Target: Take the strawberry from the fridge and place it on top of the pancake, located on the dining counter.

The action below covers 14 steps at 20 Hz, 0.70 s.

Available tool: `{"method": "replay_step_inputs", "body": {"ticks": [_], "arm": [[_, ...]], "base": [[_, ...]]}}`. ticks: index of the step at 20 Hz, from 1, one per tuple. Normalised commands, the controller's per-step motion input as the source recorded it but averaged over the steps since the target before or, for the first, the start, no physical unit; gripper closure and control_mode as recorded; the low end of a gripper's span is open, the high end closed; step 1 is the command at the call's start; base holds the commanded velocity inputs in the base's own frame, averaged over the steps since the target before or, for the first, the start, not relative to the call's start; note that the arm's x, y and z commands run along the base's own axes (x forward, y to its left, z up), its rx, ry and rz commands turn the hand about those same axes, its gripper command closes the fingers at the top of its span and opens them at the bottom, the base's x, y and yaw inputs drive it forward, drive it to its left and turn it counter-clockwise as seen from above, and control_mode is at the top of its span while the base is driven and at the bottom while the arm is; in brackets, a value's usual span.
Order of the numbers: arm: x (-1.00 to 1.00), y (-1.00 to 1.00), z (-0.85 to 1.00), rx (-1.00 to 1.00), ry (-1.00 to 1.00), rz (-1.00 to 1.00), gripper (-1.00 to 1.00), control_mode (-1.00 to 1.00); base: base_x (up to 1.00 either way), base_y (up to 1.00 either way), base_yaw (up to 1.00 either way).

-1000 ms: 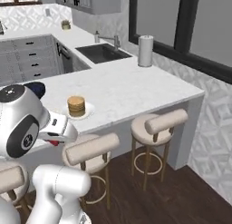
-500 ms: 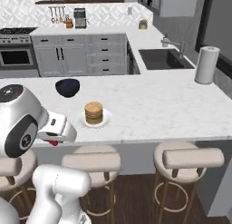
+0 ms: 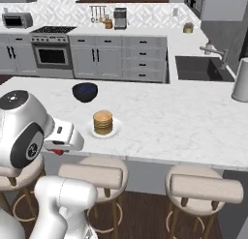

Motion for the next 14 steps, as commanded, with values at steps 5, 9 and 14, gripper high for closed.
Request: {"method": "replay_step_inputs", "body": {"ticks": [5,9,14], "arm": [[0.00,0.00,0.00,0.00,0.00,0.00,1.00,1.00],[0.00,0.00,0.00,0.00,0.00,0.00,1.00,1.00],[0.00,0.00,0.00,0.00,0.00,0.00,1.00,1.00]], "base": [[0.64,0.03,0.00],[0.63,-0.33,-0.01],[0.48,-0.07,-0.06]]}}
